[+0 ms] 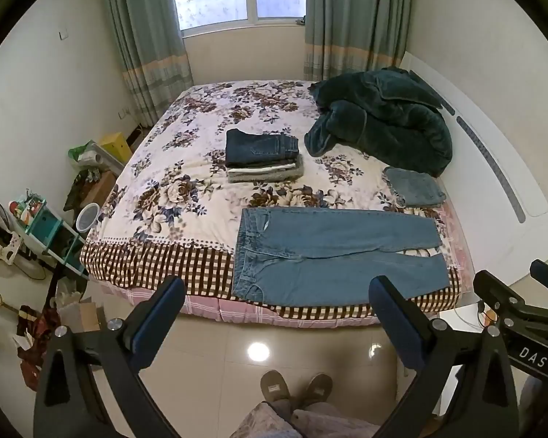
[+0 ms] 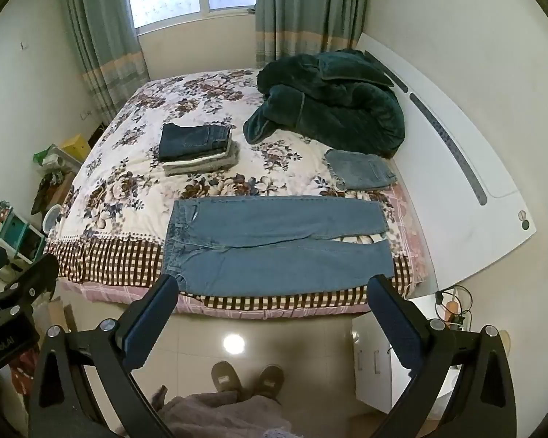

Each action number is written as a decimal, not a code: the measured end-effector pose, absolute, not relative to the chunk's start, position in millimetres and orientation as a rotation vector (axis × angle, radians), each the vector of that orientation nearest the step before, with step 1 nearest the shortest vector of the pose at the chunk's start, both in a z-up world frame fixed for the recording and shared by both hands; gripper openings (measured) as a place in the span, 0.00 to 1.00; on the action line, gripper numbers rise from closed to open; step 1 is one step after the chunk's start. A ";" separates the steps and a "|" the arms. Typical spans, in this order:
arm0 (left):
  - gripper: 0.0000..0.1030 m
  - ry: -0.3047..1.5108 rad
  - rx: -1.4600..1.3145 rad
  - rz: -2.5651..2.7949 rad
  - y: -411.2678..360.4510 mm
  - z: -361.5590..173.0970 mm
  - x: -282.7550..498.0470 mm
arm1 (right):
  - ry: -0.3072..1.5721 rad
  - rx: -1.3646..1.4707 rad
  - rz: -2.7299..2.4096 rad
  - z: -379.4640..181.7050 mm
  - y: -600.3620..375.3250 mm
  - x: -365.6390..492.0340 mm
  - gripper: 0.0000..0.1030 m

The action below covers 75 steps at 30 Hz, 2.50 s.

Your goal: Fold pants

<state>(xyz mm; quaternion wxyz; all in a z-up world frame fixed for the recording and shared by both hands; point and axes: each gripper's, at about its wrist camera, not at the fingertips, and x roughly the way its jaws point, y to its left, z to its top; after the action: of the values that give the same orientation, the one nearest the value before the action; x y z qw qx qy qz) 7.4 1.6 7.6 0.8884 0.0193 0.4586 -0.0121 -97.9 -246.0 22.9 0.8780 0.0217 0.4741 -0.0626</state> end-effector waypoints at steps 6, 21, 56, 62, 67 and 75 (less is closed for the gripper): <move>1.00 0.950 0.037 -0.025 2.0 7.8 6.2 | 0.988 0.044 -0.120 21.7 -245.1 -95.3 1.00; 1.00 0.960 0.029 -0.027 1.4 12.8 17.6 | 0.991 0.035 -0.118 18.3 -239.2 -94.0 1.00; 1.00 0.960 0.026 -0.032 -0.5 11.9 17.7 | 0.988 0.028 -0.116 22.7 -237.9 -89.5 1.00; 1.00 0.963 0.023 -0.032 -2.0 13.9 19.0 | 0.992 0.026 -0.115 23.8 -238.2 -90.0 1.00; 1.00 0.961 0.022 -0.031 -0.5 13.2 16.4 | 0.999 0.021 -0.114 24.7 -235.6 -87.6 1.00; 1.00 0.975 0.018 -0.044 -0.2 10.0 20.0 | 1.019 0.026 -0.123 20.0 -224.5 -78.1 1.00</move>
<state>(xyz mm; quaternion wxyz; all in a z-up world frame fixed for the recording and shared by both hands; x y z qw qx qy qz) 20.0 -0.2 10.0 0.8831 0.0088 0.4686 -0.0214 -78.1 -224.5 20.0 0.8711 0.0125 0.4874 -0.0590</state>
